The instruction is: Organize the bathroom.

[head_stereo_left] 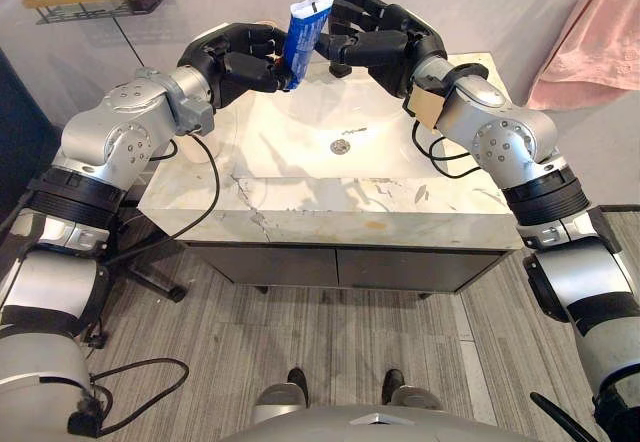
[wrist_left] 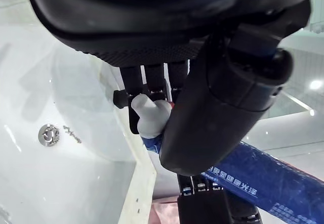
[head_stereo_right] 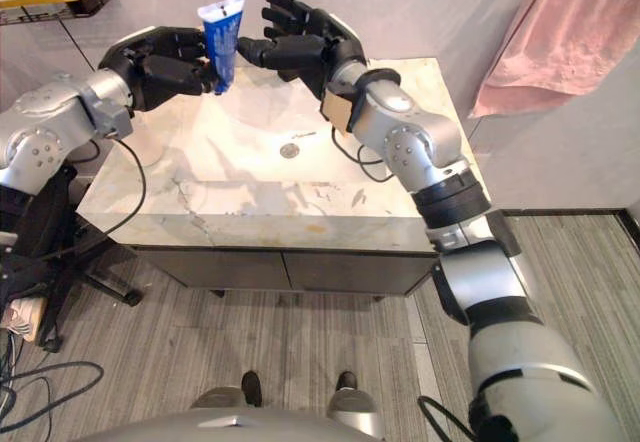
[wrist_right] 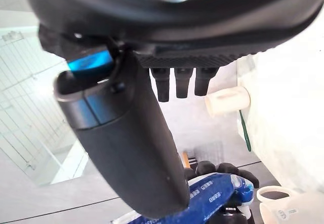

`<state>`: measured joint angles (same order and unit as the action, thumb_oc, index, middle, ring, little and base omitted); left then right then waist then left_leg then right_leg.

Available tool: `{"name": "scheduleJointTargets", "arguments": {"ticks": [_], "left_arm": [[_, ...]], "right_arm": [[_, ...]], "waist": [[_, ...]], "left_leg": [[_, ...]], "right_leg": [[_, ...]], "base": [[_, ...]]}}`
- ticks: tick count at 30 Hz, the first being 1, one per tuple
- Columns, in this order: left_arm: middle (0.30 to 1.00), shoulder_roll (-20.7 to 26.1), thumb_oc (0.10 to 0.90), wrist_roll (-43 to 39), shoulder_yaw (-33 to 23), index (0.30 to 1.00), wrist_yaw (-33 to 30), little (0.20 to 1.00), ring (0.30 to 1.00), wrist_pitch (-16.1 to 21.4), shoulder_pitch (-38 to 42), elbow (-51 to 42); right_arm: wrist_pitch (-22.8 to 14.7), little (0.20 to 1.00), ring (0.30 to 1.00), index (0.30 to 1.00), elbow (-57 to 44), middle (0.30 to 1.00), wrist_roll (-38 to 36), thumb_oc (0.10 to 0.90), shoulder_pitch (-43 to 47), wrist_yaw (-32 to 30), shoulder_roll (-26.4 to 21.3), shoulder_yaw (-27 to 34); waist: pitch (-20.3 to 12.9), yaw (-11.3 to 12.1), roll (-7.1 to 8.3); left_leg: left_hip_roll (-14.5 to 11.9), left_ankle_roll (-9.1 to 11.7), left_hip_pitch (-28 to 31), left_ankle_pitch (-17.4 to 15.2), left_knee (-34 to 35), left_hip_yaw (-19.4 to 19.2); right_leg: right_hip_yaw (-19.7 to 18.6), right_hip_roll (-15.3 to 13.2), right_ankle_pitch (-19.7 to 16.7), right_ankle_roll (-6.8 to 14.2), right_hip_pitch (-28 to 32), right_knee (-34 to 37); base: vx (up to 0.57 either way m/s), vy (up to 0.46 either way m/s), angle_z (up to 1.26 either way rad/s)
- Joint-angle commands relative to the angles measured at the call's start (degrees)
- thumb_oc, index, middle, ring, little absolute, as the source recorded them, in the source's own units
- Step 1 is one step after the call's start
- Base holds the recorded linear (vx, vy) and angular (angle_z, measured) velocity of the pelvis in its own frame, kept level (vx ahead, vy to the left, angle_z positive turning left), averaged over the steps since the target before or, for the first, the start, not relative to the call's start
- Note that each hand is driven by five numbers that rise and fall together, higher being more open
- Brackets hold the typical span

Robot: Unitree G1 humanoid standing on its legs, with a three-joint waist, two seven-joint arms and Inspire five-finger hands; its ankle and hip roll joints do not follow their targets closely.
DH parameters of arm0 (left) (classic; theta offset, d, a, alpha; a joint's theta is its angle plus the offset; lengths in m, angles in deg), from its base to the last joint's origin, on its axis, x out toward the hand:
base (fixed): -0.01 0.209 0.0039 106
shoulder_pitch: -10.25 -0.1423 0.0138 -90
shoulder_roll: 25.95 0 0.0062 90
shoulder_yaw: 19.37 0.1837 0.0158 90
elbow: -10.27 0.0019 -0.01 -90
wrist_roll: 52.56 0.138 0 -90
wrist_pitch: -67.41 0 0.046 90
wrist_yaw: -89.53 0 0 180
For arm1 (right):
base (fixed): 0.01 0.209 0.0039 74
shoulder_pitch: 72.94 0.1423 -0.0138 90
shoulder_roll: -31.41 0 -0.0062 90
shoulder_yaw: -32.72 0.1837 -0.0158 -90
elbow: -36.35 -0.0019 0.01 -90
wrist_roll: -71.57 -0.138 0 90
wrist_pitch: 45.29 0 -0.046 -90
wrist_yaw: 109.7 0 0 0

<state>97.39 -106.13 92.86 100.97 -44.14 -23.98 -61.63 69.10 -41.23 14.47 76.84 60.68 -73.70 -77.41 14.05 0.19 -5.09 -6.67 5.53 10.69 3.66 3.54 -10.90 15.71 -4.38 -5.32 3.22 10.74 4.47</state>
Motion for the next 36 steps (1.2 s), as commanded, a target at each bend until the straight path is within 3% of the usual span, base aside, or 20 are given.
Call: {"name": "scheduleJointTargets", "arguments": {"ticks": [1,7,9,16,27,36], "left_arm": [[0.3,-1.0,0.4,-0.9,-1.8,0.3,-0.2,0.3,0.3,5.5,9.8,4.0],[0.3,-1.2,0.4,-0.9,-1.8,0.3,0.2,0.3,0.3,4.5,9.5,4.1],[0.3,-1.3,0.4,-0.2,-1.7,0.3,1.4,0.3,0.3,0.6,8.9,4.6],[0.3,-1.9,0.4,1.6,-1.3,0.3,2.9,0.3,0.3,-1.9,7.6,6.2],[0.3,-1.0,0.4,2.0,-3.1,0.3,1.8,0.3,0.3,-3.3,4.8,2.6],[0.3,-2.4,0.4,3.3,-5.7,0.3,0.3,0.3,0.3,-1.4,2.1,1.6]], "right_arm": [[-5.9,0.9,0.9,0.9,-2.7,0.9,-1.0,0.8,4.9,0.5,-0.7,0.1],[-6.6,0.9,0.9,0.9,-2.8,0.9,0.0,0.8,4.9,0.7,-0.8,0.3],[-6.7,0.9,0.9,0.9,-3.2,0.9,0.6,0.8,5.4,0.6,-0.7,0.3],[-7.2,0.9,0.9,0.9,-3.6,0.9,2.2,0.8,6.3,0.6,0.2,-0.4],[-5.7,0.9,0.9,0.9,-6.7,0.9,1.1,0.8,5.0,-0.7,1.1,0.0],[-4.2,0.9,0.9,0.9,-5.3,0.9,1.9,0.8,5.1,1.0,1.3,0.4]], "waist": [[-11.9,1.2,1.32],[-12.1,1.0,1.25],[-12.1,0.8,1.12],[-12.6,0.6,0.95],[-13.5,0.3,1.17],[-13.4,0.0,-0.13]], "left_leg": [[-2.1,3.3,-1.9,1.6,0.8,1.9],[-2.1,3.2,-1.5,1.3,0.8,1.9],[-2.1,3.1,-1.0,1.0,0.9,1.9],[-1.9,2.6,-0.8,1.1,1.1,2.0],[-2.2,2.3,0.2,0.6,1.5,1.5],[-2.2,2.5,0.9,0.5,1.5,1.7]], "right_leg": [[-1.4,-0.8,6.7,2.1,1.1,0.3],[-1.6,-0.8,6.6,2.2,1.2,0.4],[-1.7,-0.8,6.6,2.3,1.2,0.4],[-2.2,-0.6,6.1,2.3,1.0,0.5],[-2.7,-0.4,6.1,2.7,0.8,0.5],[-2.9,-0.9,6.2,2.4,0.9,0.0]], "base": [[0.03,-0.014,-0.01],[0.0,0.0,0.0],[0.02,-0.007,-0.02],[0.0,0.0,0.0],[0.04,-0.009,-0.01],[0.01,0.03,-0.02]]}}
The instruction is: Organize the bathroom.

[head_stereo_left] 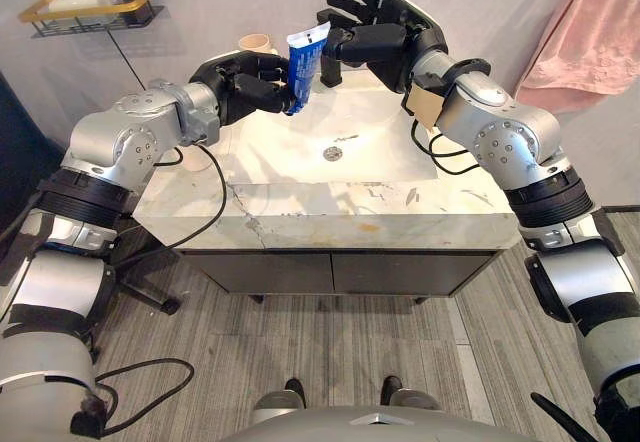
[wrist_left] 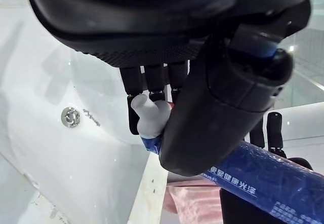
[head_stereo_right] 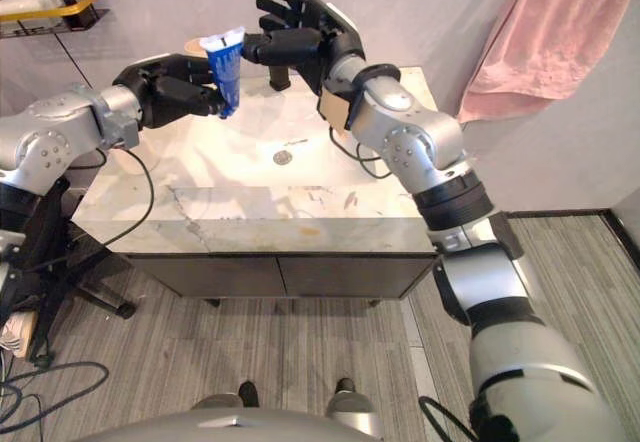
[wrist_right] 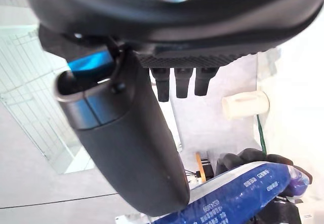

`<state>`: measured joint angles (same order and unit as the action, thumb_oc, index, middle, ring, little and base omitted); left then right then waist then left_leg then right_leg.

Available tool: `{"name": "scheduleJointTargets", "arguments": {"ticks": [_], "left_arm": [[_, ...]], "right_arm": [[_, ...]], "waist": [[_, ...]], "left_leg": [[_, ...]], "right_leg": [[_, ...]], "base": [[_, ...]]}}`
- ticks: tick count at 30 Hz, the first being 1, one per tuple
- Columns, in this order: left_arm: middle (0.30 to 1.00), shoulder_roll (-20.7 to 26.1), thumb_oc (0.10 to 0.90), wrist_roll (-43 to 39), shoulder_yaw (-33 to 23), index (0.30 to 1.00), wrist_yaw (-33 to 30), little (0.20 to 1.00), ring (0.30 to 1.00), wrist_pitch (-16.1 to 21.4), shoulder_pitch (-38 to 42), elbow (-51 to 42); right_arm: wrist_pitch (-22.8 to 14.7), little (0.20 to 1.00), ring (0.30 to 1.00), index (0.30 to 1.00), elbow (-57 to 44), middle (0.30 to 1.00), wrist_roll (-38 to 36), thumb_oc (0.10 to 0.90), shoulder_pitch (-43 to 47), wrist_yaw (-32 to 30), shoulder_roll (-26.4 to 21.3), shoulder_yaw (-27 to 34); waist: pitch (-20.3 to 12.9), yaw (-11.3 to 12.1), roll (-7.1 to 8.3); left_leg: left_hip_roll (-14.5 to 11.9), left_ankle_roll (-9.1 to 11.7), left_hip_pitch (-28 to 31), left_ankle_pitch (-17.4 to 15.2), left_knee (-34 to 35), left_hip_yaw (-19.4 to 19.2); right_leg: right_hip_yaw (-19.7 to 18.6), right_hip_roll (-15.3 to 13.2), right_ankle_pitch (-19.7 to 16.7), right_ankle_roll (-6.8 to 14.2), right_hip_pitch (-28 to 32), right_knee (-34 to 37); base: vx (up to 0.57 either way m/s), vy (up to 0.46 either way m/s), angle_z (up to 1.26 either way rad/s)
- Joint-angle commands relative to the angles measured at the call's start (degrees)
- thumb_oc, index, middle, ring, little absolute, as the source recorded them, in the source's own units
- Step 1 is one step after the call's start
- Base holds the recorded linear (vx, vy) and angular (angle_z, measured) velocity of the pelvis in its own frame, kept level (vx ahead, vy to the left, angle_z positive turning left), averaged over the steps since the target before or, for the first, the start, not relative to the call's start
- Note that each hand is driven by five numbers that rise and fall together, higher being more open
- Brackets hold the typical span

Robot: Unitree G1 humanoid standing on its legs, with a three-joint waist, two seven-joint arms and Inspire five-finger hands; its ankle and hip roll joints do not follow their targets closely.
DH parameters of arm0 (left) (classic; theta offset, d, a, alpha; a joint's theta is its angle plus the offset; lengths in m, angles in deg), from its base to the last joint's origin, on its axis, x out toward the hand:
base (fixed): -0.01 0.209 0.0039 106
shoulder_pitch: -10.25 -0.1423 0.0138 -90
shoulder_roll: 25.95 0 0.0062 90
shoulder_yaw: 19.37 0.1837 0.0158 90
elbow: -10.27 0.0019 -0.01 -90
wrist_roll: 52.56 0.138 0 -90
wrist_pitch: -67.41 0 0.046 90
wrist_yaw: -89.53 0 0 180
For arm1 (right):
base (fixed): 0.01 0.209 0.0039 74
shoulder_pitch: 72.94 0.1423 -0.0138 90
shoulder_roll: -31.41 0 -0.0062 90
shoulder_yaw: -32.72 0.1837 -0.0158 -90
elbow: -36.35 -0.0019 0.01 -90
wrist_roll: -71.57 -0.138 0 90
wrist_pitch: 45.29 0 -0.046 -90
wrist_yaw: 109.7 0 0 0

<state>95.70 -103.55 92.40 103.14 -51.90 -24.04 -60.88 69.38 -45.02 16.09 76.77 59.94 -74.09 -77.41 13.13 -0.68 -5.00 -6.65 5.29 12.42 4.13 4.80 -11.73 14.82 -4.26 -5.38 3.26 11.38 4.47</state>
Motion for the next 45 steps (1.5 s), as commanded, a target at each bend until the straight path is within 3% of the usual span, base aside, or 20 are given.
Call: {"name": "scheduleJointTargets", "arguments": {"ticks": [1,7,22,44,45], "left_arm": [[0.3,-0.7,0.4,0.7,-5.2,0.3,-2.0,0.3,0.3,6.4,2.3,1.0],[0.3,0.0,0.4,-0.7,-5.2,0.3,-6.2,0.3,0.3,8.9,3.3,1.8],[0.3,2.0,0.4,-0.7,-9.6,0.3,-5.7,0.3,0.3,9.0,-1.2,-1.1],[0.3,-0.1,0.4,0.1,-7.3,0.3,-6.0,0.3,0.3,9.4,-0.2,0.8],[0.3,-0.2,0.4,-0.1,-7.2,0.3,-6.0,0.3,0.3,9.5,-0.2,0.8]], "right_arm": [[-4.4,0.9,0.9,0.9,-1.4,0.9,0.1,0.8,5.4,1.5,1.8,0.3],[-3.5,0.9,0.9,0.9,-0.4,0.9,-0.9,0.8,4.8,1.1,1.7,-0.6],[0.7,0.9,0.9,0.9,-2.8,0.9,0.3,0.8,-0.5,6.3,-1.3,1.8],[-3.2,0.9,0.9,0.9,-2.8,0.9,-1.4,0.8,2.6,3.8,3.5,-0.5],[-3.3,0.686,0.686,0.686,-2.9,0.686,-1.6,0.657,2.5,3.6,3.8,-0.6]], "waist": [[-12.5,0.9,-0.19],[-13.7,1.1,0.23],[-13.7,0.3,0.19],[-14.6,0.4,0.2],[-14.6,0.5,0.2]], "left_leg": [[-2.3,2.7,-0.8,0.0,0.2,2.5],[-2.5,2.8,-0.5,-0.2,0.2,2.2],[-2.9,2.7,-0.1,-0.5,0.2,1.8],[-3.1,2.4,0.7,-0.8,0.2,1.7],[-3.1,2.4,0.7,-0.8,0.2,1.6]], "right_leg": [[-2.0,-1.1,6.2,2.4,0.3,0.0],[-1.3,-0.8,6.4,2.4,0.9,0.5],[-1.6,-0.9,6.5,2.4,0.8,0.5],[-1.9,-1.0,6.7,2.5,1.1,0.5],[-1.8,-1.0,6.7,2.5,1.1,0.5]], "base": [[0.05,-0.005,0.0],[0.03,-0.012,0.01],[0.0,0.0,0.0],[0.0,-0.002,0.0],[0.0,0.0,0.0]]}}
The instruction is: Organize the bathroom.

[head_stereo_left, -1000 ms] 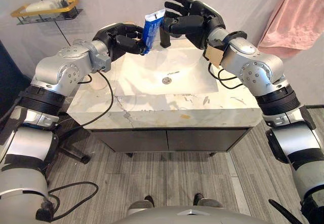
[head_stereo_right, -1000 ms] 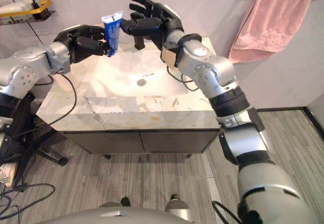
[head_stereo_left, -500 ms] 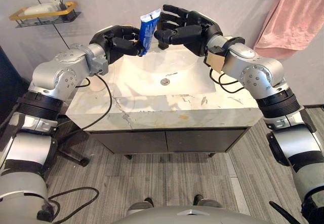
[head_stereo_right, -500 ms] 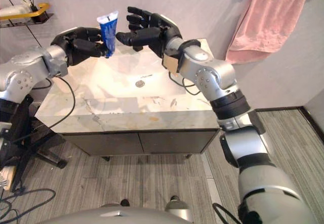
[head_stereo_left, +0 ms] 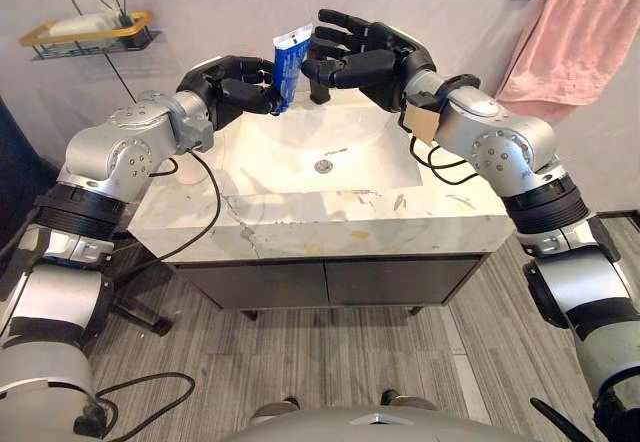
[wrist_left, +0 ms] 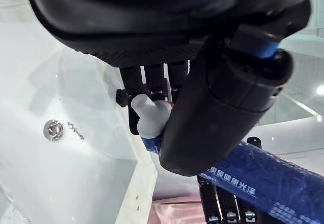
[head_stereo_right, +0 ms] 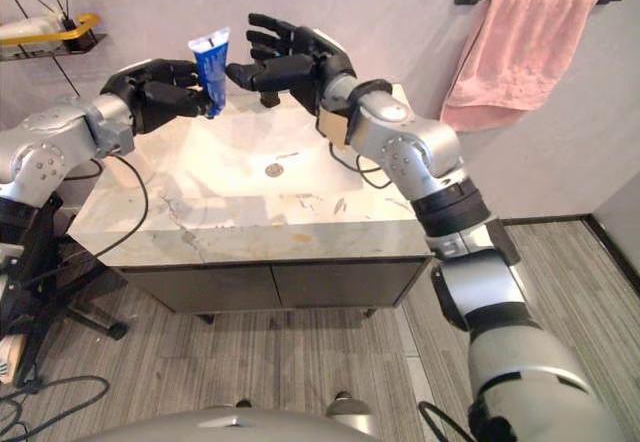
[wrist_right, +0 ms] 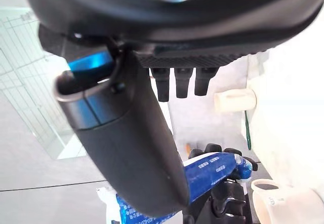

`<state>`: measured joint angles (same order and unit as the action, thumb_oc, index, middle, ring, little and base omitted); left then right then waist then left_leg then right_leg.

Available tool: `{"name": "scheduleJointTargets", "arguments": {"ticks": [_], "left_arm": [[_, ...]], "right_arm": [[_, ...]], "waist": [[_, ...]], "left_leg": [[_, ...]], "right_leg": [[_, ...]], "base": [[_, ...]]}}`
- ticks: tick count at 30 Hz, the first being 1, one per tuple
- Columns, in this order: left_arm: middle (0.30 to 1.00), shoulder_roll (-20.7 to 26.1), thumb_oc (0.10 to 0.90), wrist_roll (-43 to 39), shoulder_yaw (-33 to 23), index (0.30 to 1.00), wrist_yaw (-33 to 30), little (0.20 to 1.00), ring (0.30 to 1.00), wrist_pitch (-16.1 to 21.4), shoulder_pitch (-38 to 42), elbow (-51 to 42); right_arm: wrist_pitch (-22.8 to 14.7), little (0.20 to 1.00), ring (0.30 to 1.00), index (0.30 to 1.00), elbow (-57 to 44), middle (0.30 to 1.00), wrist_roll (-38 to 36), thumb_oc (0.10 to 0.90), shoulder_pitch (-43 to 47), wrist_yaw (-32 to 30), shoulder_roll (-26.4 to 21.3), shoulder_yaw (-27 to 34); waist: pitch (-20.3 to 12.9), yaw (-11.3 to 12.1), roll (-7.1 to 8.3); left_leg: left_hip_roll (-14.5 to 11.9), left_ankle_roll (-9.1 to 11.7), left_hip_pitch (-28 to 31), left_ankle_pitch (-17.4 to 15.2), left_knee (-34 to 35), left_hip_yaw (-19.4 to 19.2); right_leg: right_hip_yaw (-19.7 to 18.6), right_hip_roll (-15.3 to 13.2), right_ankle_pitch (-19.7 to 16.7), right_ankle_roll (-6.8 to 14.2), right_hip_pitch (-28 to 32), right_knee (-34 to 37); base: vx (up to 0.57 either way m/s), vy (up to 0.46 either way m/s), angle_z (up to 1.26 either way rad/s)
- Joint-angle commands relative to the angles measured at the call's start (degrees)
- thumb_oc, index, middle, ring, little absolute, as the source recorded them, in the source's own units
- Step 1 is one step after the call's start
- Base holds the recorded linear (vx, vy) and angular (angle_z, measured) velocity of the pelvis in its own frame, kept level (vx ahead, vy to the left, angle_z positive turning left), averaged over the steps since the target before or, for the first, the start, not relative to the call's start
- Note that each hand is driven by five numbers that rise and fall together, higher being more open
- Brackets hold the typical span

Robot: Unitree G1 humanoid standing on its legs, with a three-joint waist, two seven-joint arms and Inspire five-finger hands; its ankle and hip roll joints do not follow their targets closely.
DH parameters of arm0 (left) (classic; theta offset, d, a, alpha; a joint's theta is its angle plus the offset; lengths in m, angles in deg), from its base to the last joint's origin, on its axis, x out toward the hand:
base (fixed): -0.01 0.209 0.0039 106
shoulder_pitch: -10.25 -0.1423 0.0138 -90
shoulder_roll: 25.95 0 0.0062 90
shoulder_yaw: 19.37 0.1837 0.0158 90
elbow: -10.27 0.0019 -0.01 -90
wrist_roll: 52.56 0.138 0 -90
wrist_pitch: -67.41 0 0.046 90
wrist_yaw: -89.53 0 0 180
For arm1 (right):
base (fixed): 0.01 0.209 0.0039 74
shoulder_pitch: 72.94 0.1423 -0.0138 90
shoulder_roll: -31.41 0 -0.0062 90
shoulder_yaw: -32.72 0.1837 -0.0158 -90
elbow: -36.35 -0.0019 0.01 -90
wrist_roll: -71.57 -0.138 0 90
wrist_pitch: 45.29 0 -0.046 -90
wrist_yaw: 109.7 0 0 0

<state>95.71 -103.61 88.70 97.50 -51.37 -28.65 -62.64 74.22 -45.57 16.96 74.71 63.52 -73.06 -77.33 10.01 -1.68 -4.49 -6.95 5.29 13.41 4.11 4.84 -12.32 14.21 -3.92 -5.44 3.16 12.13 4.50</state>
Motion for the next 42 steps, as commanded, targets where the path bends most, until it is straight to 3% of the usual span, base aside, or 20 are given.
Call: {"name": "scheduleJointTargets", "arguments": {"ticks": [1,3,24,25,26,27,42], "left_arm": [[0.3,-0.2,0.4,-0.2,-3.5,0.3,-0.4,0.3,0.3,8.9,4.3,2.4],[0.3,-0.3,0.4,-0.6,-3.5,0.3,-0.4,0.3,0.3,8.8,4.2,2.3],[0.3,-2.7,0.4,-0.3,-4.3,0.3,-0.5,0.3,0.3,6.8,1.3,0.4],[0.3,-2.7,0.4,-0.2,-4.4,0.3,-0.5,0.3,0.3,6.9,1.2,0.4],[0.3,-2.7,0.4,-0.2,-4.5,0.3,-0.6,0.3,0.3,7.0,1.1,0.4],[0.3,-2.7,0.4,0.0,-4.6,0.3,-0.4,0.3,0.3,7.0,1.1,0.6],[0.3,-1.0,0.4,-0.1,-7.1,0.3,0.0,0.3,0.3,6.5,-1.6,-1.0]], "right_arm": [[-8.3,0.524,0.524,0.524,-2.4,0.524,-2.8,0.549,4.5,-0.1,2.9,-0.8],[-8.3,0.3,0.3,0.3,-2.7,0.3,-3.5,0.4,4.4,-0.5,3.2,-0.8],[-8.7,0.3,0.3,0.3,-1.9,0.3,-2.7,0.4,2.7,-1.2,5.6,-0.7],[-8.6,0.413,0.413,0.413,-1.8,0.413,-2.4,0.475,2.7,-1.3,5.5,-0.7],[-8.4,0.585,0.585,0.585,-1.6,0.585,-1.7,0.59,2.7,-1.5,5.4,-0.8],[-8.2,0.9,0.9,0.9,-1.4,0.9,-1.1,0.8,2.7,-1.5,5.3,-0.8],[-6.7,0.9,0.9,0.9,1.7,0.9,1.0,0.8,0.2,3.9,0.2,1.0]], "waist": [[-11.4,1.6,-0.32],[-11.4,1.6,-0.35],[-12.0,1.9,-0.55],[-12.0,1.9,-0.55],[-11.9,1.8,-0.55],[-11.9,1.8,-0.55],[-11.7,1.4,-0.42]], "left_leg": [[-2.7,2.4,-0.3,-0.8,0.2,2.3],[-2.7,2.4,-0.3,-0.8,0.2,2.4],[-2.6,2.3,0.2,-0.9,0.2,2.8],[-2.6,2.3,0.2,-0.9,0.2,2.8],[-2.6,2.3,0.3,-0.9,0.2,2.8],[-2.6,2.3,0.3,-0.9,0.2,2.8],[-2.9,2.4,0.4,-0.7,0.2,2.1]], "right_leg": [[-1.1,-1.4,6.7,2.6,0.4,0.5],[-1.1,-1.4,6.7,2.7,0.4,0.5],[-0.6,-1.8,6.7,2.9,1.0,0.2],[-0.6,-1.9,6.7,2.9,1.0,0.2],[-0.7,-1.9,6.7,2.9,0.9,0.1],[-0.7,-1.9,6.7,2.9,0.9,0.0],[-0.4,-2.0,6.7,2.8,0.5,-0.5]], "base": [[0.0,0.0,0.0],[0.0,0.0,0.0],[0.0,0.001,0.01],[0.0,0.0,0.0],[0.0,0.0,0.0],[0.0,0.0,0.0],[0.0,0.0,0.0]]}}
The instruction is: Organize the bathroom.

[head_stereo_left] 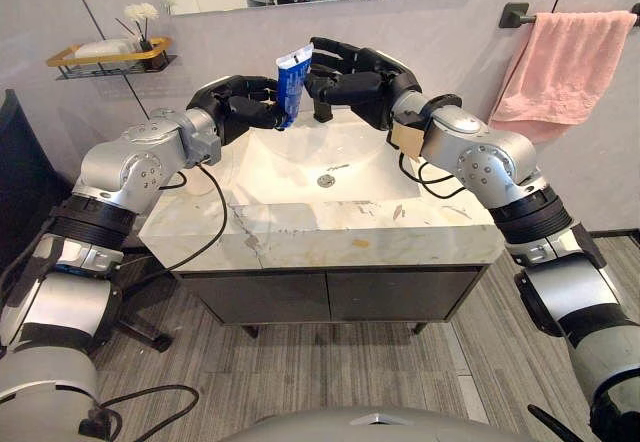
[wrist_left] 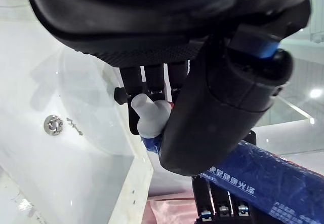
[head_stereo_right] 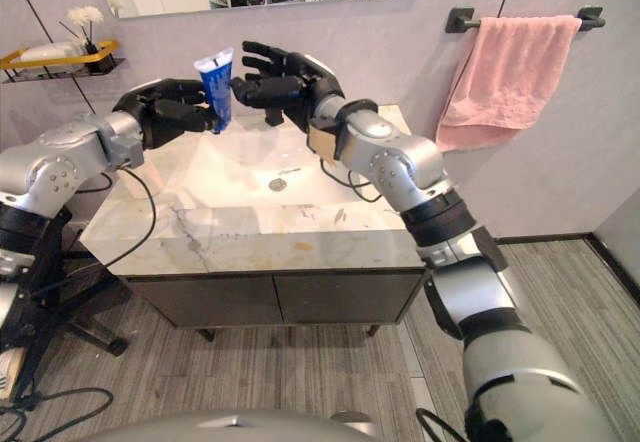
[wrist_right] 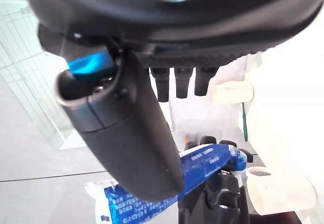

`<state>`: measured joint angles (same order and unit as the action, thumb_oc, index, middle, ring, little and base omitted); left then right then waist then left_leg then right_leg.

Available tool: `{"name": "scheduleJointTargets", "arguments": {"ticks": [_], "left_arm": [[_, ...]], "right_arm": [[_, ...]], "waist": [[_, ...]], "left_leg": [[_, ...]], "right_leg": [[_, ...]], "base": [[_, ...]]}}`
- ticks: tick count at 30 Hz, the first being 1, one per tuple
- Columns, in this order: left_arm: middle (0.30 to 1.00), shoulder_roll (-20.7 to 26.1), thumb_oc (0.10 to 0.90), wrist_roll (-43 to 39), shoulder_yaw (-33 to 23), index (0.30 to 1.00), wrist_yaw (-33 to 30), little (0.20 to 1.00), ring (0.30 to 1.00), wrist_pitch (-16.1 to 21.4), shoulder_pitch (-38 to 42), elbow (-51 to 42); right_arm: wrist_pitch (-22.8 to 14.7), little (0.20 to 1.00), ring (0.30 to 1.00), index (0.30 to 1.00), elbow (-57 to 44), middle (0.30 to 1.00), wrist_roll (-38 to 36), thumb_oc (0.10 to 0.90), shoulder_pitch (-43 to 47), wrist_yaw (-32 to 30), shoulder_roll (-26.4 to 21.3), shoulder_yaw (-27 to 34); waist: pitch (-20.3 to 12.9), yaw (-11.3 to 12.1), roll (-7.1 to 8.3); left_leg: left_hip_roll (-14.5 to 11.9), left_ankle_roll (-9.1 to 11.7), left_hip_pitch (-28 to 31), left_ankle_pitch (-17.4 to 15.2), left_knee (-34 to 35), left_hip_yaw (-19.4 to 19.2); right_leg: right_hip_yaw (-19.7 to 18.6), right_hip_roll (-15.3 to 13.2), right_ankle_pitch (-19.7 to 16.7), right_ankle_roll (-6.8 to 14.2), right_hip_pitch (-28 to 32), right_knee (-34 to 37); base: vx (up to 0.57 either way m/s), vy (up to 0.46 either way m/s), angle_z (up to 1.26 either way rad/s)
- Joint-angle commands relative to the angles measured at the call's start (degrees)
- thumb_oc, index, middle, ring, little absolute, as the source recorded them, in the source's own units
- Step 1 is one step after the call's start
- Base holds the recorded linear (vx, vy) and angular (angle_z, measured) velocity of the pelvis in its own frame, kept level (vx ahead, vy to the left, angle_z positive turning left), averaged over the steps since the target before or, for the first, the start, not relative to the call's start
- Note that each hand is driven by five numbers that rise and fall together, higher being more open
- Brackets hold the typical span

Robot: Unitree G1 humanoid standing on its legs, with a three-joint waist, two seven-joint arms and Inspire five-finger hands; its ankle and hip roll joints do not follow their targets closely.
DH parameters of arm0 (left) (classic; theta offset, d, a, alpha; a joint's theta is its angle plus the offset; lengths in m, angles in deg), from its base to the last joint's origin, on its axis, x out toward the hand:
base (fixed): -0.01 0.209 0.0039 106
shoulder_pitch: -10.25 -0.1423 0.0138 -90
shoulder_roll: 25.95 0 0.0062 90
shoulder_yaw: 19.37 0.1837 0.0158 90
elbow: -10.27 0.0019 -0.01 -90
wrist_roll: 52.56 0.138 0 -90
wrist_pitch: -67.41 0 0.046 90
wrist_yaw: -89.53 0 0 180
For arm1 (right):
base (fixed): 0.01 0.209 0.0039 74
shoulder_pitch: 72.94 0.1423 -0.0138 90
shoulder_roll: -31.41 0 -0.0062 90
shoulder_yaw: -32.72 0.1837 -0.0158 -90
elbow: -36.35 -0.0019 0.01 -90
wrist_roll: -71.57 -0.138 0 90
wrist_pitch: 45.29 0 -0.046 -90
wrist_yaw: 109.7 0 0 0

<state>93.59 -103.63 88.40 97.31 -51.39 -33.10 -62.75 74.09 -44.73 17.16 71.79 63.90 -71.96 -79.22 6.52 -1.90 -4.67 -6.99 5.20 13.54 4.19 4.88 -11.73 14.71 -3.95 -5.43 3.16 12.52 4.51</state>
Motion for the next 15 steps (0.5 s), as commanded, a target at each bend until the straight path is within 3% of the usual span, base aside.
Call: {"name": "scheduleJointTargets", "arguments": {"ticks": [1,15], "left_arm": [[0.3,1.2,0.4,-0.4,-7.0,0.3,0.2,0.3,0.3,6.5,2.6,-0.9],[0.3,1.0,0.4,-0.6,-8.4,0.3,0.4,0.3,0.3,7.2,0.7,-1.4]], "right_arm": [[-6.4,0.9,0.9,0.9,0.8,0.9,0.9,0.8,2.9,4.1,-1.2,3.0],[-5.0,0.9,0.9,0.9,-2.4,0.9,6.5,0.8,2.5,13.1,-2.5,0.8]], "waist": [[-8.2,1.6,-0.23],[-7.9,1.2,0.15]], "left_leg": [[-2.8,2.5,0.3,-0.8,0.1,1.6],[-3.1,2.7,0.5,-0.3,0.1,1.5]], "right_leg": [[-1.1,-2.0,6.7,2.8,0.1,-0.6],[-2.1,-1.7,6.8,2.5,-0.3,-1.1]], "base": [[0.0,0.0,0.0],[0.0,0.0,0.0]]}}
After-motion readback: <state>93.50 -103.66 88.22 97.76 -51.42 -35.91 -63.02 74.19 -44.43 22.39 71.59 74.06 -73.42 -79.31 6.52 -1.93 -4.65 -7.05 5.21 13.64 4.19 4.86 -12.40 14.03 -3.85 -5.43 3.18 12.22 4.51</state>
